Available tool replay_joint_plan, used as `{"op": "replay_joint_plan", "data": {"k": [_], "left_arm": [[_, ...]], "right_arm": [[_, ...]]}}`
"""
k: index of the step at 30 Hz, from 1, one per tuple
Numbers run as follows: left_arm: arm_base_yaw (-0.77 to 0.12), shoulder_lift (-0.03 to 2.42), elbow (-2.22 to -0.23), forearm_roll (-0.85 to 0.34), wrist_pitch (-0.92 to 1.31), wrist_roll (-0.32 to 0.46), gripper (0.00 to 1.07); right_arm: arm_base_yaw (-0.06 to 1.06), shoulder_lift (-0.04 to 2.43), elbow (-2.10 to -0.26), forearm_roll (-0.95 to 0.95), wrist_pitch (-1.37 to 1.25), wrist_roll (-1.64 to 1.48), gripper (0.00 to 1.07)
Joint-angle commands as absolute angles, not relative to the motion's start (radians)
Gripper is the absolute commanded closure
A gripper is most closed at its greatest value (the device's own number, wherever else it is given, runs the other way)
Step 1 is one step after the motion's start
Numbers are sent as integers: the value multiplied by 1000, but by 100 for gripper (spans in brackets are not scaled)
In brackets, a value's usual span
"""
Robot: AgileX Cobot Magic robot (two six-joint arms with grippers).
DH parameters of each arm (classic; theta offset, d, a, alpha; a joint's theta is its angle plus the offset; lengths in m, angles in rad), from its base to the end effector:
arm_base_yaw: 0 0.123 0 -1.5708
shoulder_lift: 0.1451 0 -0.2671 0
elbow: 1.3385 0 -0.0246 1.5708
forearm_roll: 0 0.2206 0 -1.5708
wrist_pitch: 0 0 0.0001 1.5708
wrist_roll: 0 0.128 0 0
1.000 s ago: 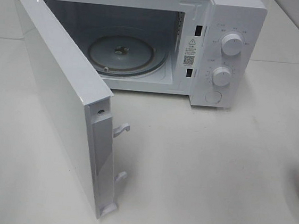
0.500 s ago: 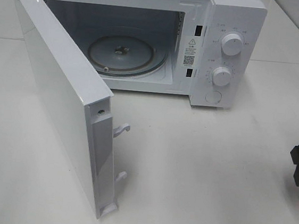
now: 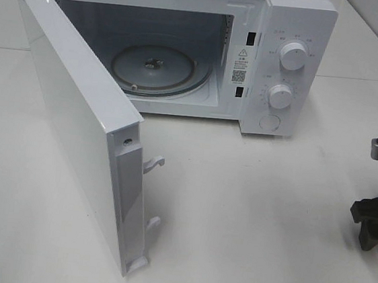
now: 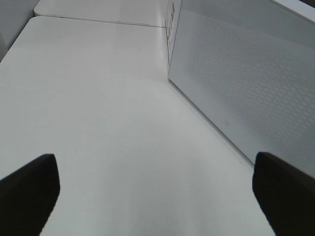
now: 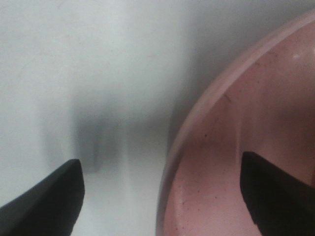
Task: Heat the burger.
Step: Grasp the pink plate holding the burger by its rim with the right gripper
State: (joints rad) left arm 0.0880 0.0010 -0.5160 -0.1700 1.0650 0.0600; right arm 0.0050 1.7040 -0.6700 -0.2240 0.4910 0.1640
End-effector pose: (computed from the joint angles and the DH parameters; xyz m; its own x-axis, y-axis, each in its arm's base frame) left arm 0.0188 -0.0174 0.2512 -0.4401 -0.0616 -0.8958 0.0353 0.9957 -0.0859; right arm 0.2404 -0.0122 0.0892 -0.9895 -0.0390 -0.1393 -0.0239 0.9938 -0.1085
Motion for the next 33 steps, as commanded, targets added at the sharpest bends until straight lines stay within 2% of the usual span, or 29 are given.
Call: {"op": "replay_joint_plan", "data": {"k": [1,33], "left_arm": [[89,0,-516,-180,1069,60,6],[89,0,-516,-180,1069,60,6]], "right_arm": [[0,1736,-664,-243,478,185,25],[-23,1765,-664,-249,465,184,31]]}}
